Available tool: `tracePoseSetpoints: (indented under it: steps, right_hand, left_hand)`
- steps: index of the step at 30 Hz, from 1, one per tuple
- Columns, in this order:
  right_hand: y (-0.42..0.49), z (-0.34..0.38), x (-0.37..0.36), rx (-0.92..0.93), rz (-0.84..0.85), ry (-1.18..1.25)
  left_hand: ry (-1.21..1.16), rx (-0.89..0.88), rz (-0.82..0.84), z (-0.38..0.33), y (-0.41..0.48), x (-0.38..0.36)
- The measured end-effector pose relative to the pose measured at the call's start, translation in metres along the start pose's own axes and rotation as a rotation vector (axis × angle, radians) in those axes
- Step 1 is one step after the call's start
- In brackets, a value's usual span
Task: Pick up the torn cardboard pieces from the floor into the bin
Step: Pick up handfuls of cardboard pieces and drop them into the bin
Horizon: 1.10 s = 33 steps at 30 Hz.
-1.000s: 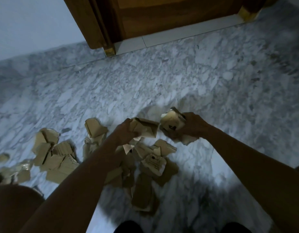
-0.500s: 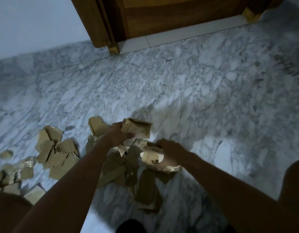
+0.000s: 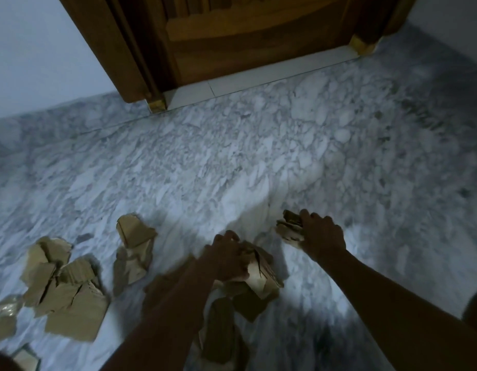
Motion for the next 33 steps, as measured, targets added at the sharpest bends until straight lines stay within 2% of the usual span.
tracePoseSetpoints:
  steps: [3,10,13,15,18,20,24,27,30,33]
  right_hand:
    - [0.005,0.001,0.001,-0.023,0.055,-0.008]
    - [0.000,0.001,0.004,-0.057,0.044,-0.002]
    - [0.004,-0.005,0.005,-0.082,0.117,0.085]
    - [0.009,-0.010,0.010,-0.112,0.237,0.259]
    - [0.013,-0.012,0.025,-0.169,0.478,0.850]
    - [0.010,-0.004,0.033,-0.112,0.622,1.207]
    - [-0.006,0.038,0.027,-0.054,0.845,1.504]
    - [-0.013,0.056,0.015,-0.161,0.807,1.662]
    - [-0.016,0.041,0.009,-0.396,0.751,1.748]
    - [-0.014,0.010,0.020,-0.407,0.679,1.825]
  left_hand:
    - [-0.072,0.040,-0.056,0.002,0.002,0.002]
    - [-0.324,0.077,-0.122,0.036,-0.005,0.016]
    - [-0.478,0.069,-0.227,0.042,-0.009,0.036]
    - [-0.596,0.058,-0.333,0.047,-0.013,0.049]
    - [-0.744,0.094,-0.477,0.060,-0.018,0.062]
    - [-0.915,0.098,-0.541,0.064,-0.018,0.064]
    - [-1.167,0.018,-0.568,0.033,-0.007,0.064]
    - [-1.211,-0.062,-0.533,0.002,0.006,0.070]
    - [-1.252,-0.070,-0.461,-0.029,0.015,0.085]
    - [-1.185,-0.135,-0.382,-0.070,0.032,0.107]
Point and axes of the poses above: each hand's wrist, its own y-axis towards the middle knuckle, its own x-axis out of the back of the hand, z = x × y, the point moved 5 cm from there along y, towards the middle knuckle, and after that the axes turned 13 degrees about -x, right-handed, at the moved point
